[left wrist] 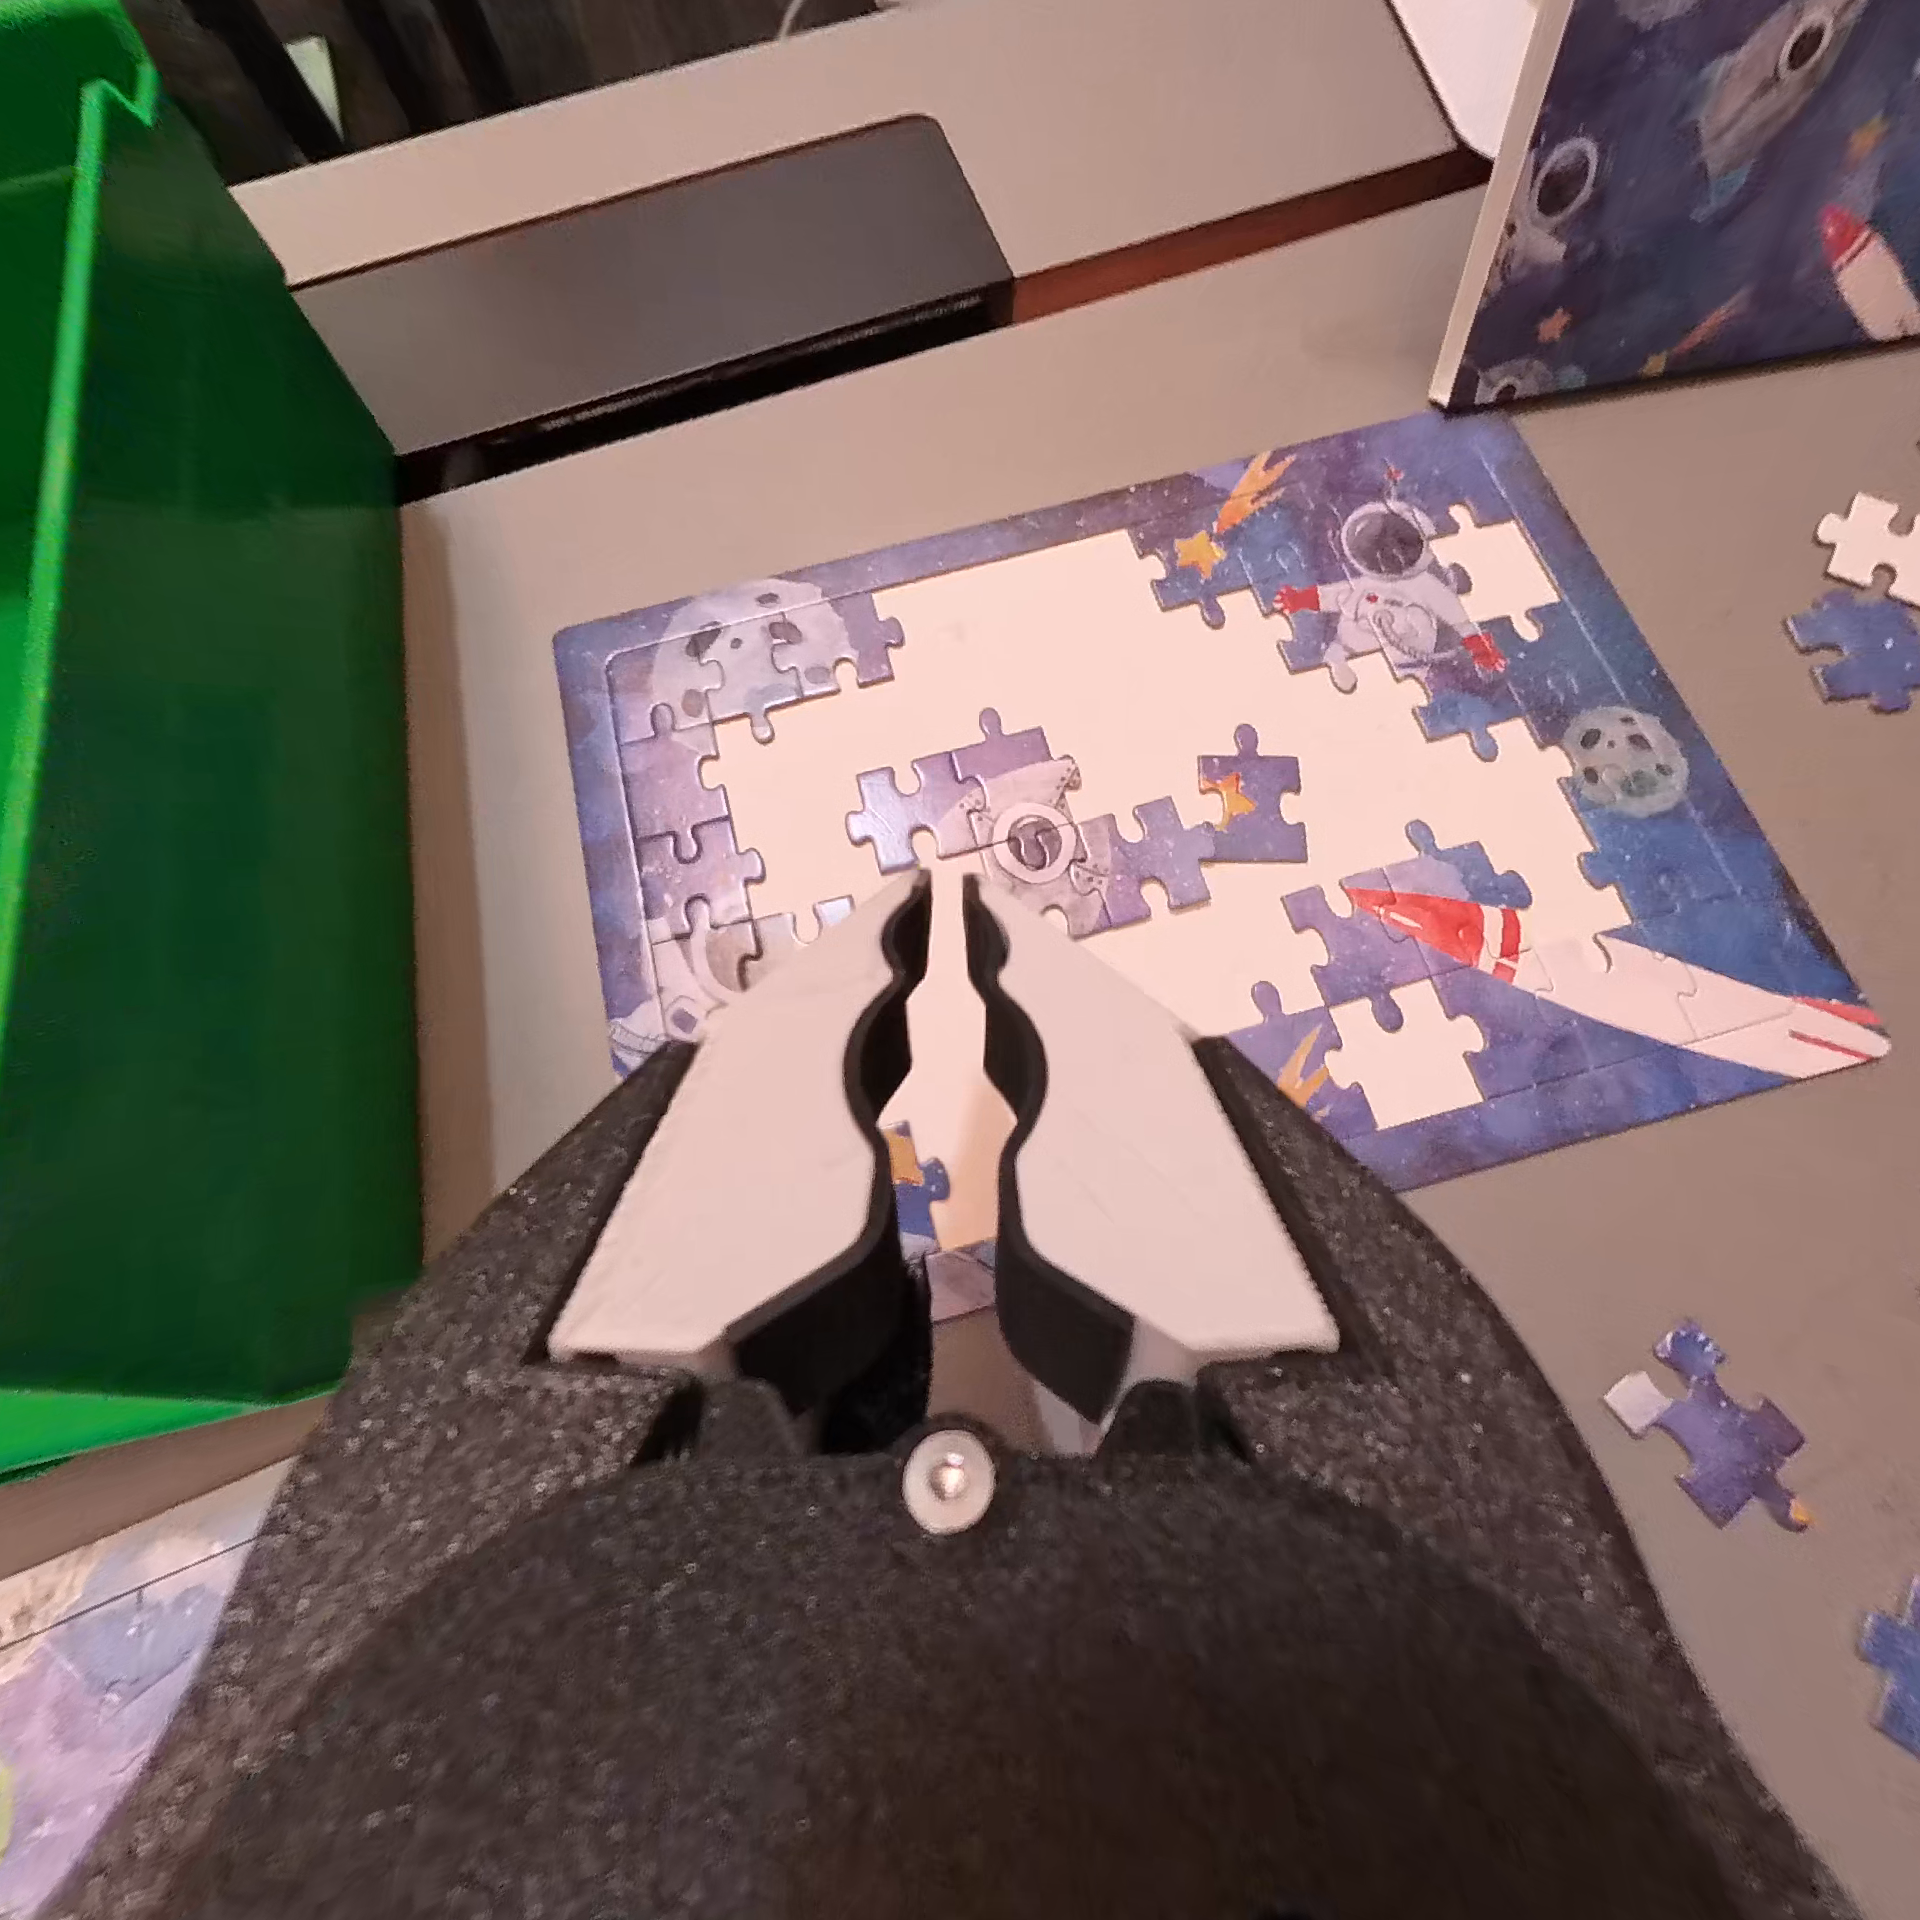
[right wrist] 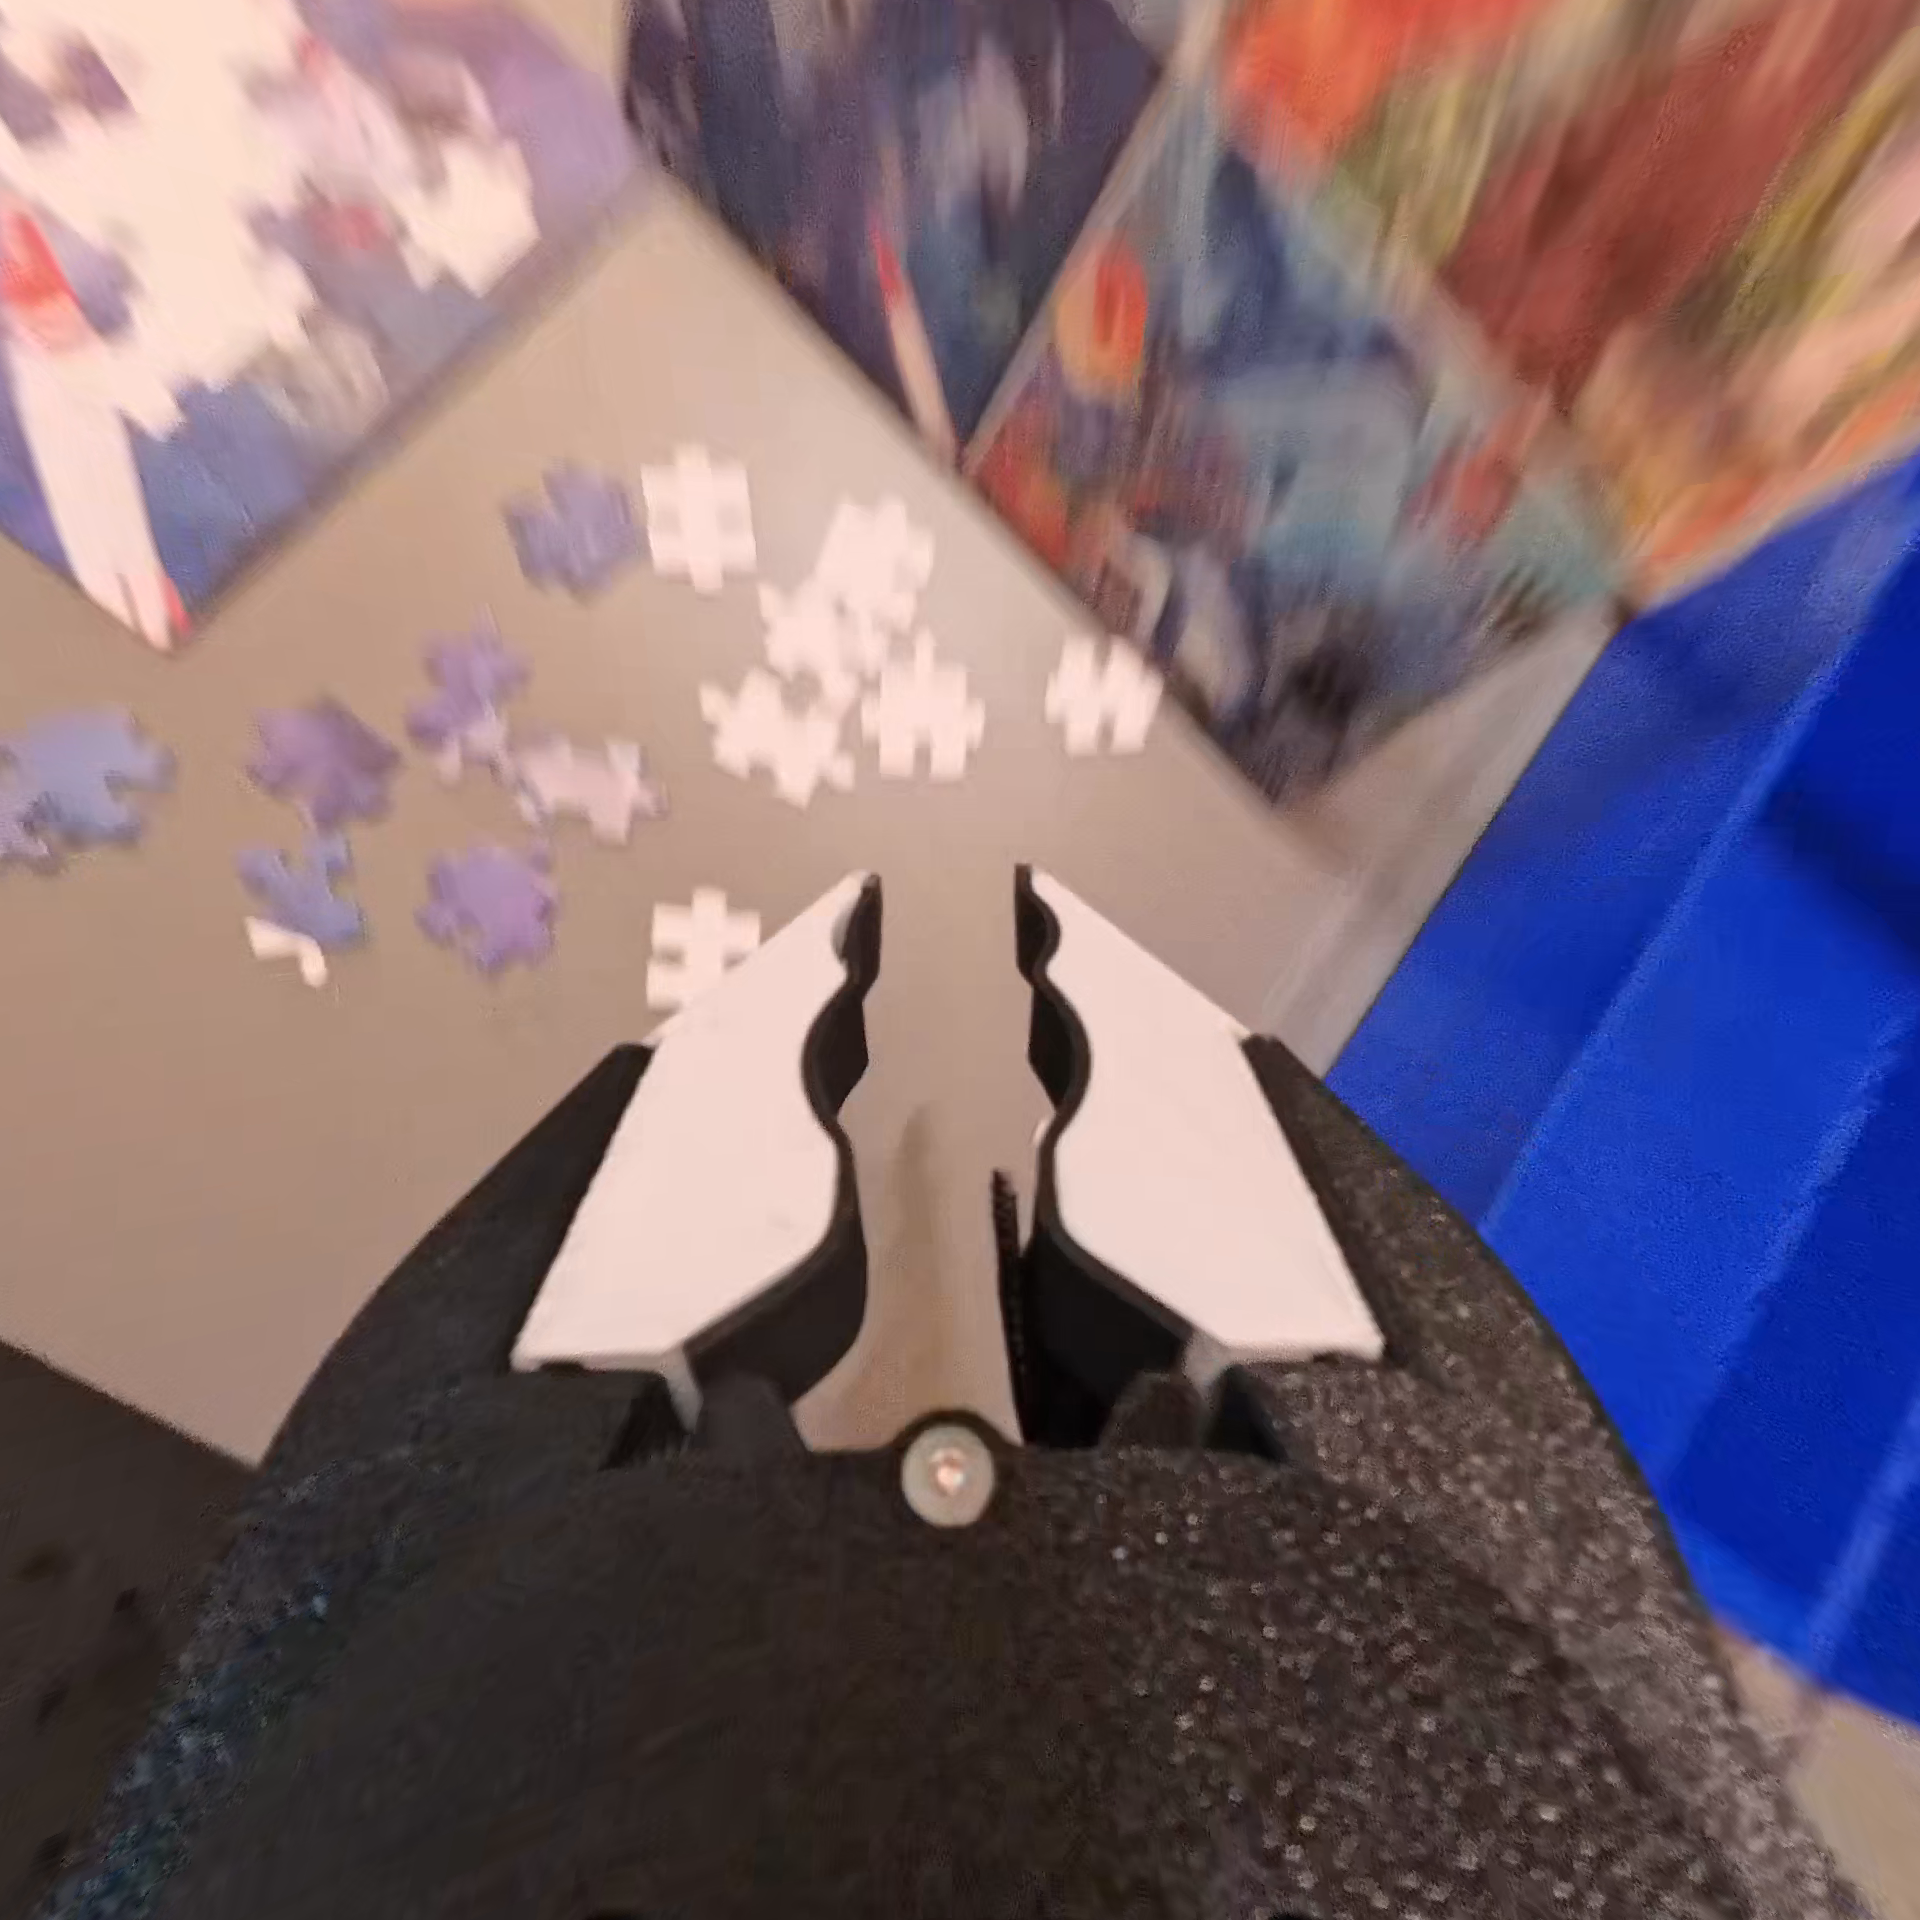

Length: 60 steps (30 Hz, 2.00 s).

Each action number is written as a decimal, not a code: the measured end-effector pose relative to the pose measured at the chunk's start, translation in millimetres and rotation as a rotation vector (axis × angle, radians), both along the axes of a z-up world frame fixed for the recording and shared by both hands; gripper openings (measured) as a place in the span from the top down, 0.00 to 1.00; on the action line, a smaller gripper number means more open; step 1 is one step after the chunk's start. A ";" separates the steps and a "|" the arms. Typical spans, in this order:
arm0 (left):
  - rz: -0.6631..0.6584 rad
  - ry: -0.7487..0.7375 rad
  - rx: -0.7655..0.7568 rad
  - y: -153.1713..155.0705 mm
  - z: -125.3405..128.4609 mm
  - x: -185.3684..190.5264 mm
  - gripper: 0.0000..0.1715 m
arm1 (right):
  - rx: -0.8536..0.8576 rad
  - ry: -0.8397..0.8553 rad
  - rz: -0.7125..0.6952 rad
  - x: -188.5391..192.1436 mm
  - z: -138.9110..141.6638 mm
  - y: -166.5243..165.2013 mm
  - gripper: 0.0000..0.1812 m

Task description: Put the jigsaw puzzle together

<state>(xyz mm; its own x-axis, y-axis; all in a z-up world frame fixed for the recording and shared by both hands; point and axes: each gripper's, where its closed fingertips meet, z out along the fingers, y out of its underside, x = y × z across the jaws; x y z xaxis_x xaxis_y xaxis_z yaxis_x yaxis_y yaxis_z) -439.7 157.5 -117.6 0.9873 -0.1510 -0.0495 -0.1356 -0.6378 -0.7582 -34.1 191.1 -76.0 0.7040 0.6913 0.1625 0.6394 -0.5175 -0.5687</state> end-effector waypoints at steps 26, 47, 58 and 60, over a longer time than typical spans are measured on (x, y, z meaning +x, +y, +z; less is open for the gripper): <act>-0.059 0.004 -0.013 -2.3 -3.2 17.3 0.96 | -0.128 0.151 0.041 -90.6 -96.8 -37.4 0.76; -0.055 0.070 -0.011 -3.6 -3.0 16.0 0.96 | 0.004 0.155 0.089 -84.2 -90.6 -29.1 0.77; -0.148 -0.138 -0.014 -7.1 0.9 51.0 0.96 | 0.311 0.177 0.256 -113.7 -38.9 -41.9 0.77; -0.245 -0.384 -0.008 -12.4 14.4 86.3 0.94 | 0.360 0.177 0.303 -124.7 -31.7 -49.7 0.77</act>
